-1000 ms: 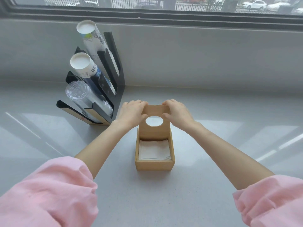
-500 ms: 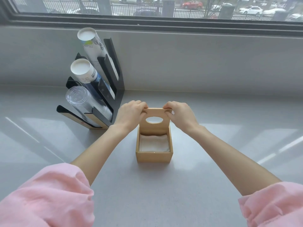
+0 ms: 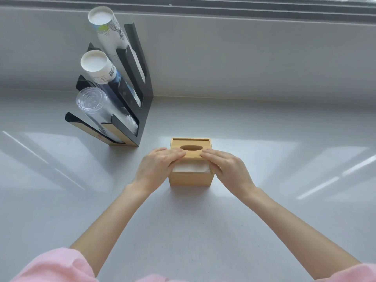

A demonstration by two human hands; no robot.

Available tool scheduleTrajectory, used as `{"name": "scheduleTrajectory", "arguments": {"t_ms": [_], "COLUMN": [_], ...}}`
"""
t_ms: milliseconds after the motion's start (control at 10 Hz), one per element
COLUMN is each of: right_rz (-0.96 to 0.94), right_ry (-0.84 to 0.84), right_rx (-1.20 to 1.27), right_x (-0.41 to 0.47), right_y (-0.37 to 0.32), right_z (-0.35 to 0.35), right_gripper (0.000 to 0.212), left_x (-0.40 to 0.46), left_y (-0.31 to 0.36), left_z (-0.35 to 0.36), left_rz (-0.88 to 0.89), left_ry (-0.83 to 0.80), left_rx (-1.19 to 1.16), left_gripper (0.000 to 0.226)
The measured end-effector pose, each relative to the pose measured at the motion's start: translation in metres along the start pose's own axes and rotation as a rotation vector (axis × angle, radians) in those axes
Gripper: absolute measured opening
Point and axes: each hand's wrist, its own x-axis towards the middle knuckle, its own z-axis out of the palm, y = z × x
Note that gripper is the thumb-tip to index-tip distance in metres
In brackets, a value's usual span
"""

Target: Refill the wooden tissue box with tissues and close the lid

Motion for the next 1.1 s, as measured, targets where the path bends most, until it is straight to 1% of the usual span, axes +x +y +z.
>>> {"name": "scheduleTrajectory", "arguments": {"t_ms": [100, 200, 300, 400, 500, 600, 700, 800, 900, 1000, 1100], "right_rz": [-0.118, -0.162, -0.164, -0.17, -0.164, -0.156, -0.154, -0.121, -0.098, -0.132, -0.1], "right_ry": [0.014, 0.02, 0.039, 0.046, 0.053, 0.083, 0.105, 0.118, 0.076, 0.012, -0.072], "right_rx": [-0.092, -0.107, -0.079, -0.069, -0.074, -0.072, -0.066, -0.077, -0.094, -0.114, -0.118], "right_x": [-0.015, -0.022, -0.027, -0.031, -0.038, -0.042, -0.043, -0.044, -0.05, -0.052, -0.042], "right_y": [0.006, 0.01, 0.012, 0.013, 0.017, 0.022, 0.026, 0.024, 0.021, 0.023, 0.017], "right_z": [0.011, 0.017, 0.022, 0.025, 0.032, 0.039, 0.043, 0.046, 0.048, 0.046, 0.033], "right_gripper": [0.03, 0.041, 0.055, 0.055, 0.038, 0.028, 0.03, 0.031, 0.034, 0.041, 0.05], "left_x": [-0.019, -0.024, -0.029, -0.036, -0.043, -0.044, -0.045, -0.046, -0.048, -0.047, -0.036], "left_y": [-0.001, -0.002, -0.004, -0.008, -0.011, -0.011, -0.007, -0.005, -0.005, -0.008, -0.011], "left_z": [0.013, 0.018, 0.022, 0.028, 0.037, 0.04, 0.042, 0.043, 0.044, 0.04, 0.029], "left_rz": [-0.005, -0.015, 0.005, 0.03, -0.006, -0.022, -0.017, -0.021, -0.026, -0.007, 0.003], "left_ry": [-0.047, -0.071, -0.096, -0.103, -0.07, -0.048, -0.027, -0.007, 0.009, 0.006, -0.056], "left_rx": [-0.05, -0.065, -0.067, -0.064, -0.107, -0.125, -0.106, -0.087, -0.092, -0.09, -0.075], "left_gripper": [0.033, 0.035, 0.036, 0.034, 0.035, 0.038, 0.034, 0.039, 0.038, 0.037, 0.042]}}
